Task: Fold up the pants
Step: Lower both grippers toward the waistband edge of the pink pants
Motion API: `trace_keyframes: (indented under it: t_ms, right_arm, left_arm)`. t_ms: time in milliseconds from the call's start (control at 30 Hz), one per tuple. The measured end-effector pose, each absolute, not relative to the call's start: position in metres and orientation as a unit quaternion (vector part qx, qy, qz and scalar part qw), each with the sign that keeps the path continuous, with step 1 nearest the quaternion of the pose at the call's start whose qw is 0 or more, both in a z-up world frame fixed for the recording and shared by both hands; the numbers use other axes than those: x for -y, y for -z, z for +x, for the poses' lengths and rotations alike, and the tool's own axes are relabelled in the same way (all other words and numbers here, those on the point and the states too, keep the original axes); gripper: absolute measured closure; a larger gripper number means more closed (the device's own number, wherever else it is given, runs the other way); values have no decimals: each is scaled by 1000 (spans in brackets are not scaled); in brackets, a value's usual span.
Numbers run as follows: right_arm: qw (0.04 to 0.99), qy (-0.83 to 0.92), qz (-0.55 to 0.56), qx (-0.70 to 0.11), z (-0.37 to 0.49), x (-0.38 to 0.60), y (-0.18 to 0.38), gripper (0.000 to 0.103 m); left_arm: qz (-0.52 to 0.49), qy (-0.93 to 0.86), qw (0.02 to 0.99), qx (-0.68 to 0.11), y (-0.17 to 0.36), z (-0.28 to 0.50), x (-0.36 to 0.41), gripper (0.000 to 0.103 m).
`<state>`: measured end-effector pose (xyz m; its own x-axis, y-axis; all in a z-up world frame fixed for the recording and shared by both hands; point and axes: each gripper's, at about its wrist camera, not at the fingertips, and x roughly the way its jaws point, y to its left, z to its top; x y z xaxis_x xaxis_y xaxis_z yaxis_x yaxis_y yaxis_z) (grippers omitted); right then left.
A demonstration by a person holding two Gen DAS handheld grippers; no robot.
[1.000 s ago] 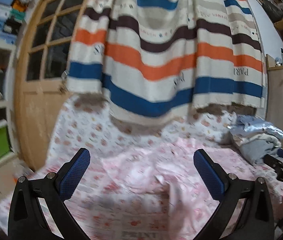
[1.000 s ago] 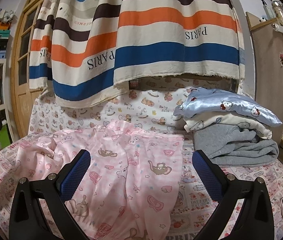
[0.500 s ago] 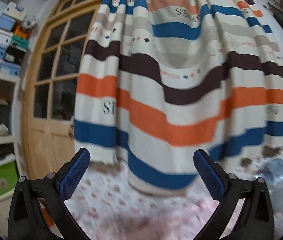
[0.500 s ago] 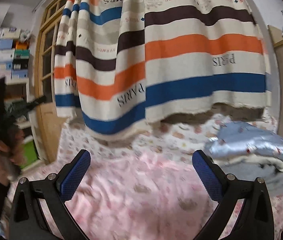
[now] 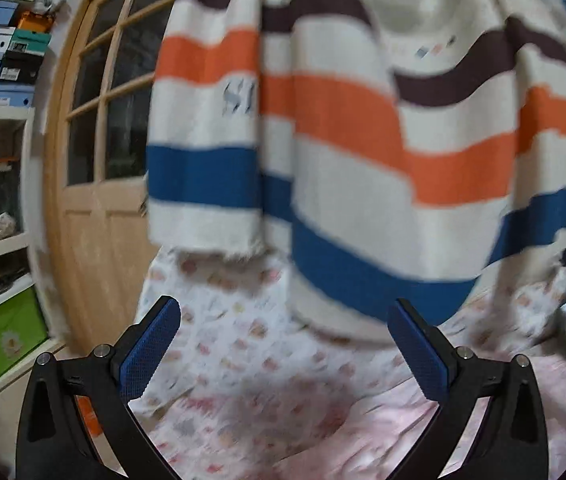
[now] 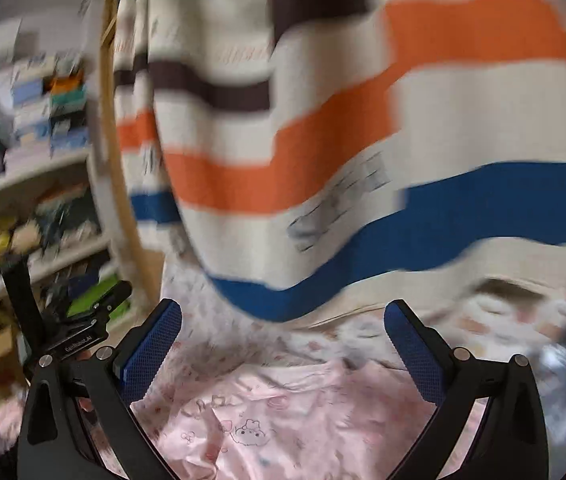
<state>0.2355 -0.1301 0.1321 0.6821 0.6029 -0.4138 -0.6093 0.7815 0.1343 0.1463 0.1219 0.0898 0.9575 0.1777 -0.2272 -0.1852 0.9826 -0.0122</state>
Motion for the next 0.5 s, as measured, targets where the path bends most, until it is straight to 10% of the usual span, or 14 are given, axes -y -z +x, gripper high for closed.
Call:
trace_keyframes:
  t_ms: [300,500]
  right_arm:
    - [884,-326,-137,-304,300,56,-60,5]
    - [866,-319,-130,-363,331,57,-15,28]
  left_arm:
    - [-28,-84,985,-147,-82,154,-132,0]
    - [3,-129,981,-144,-68,159,-112,0]
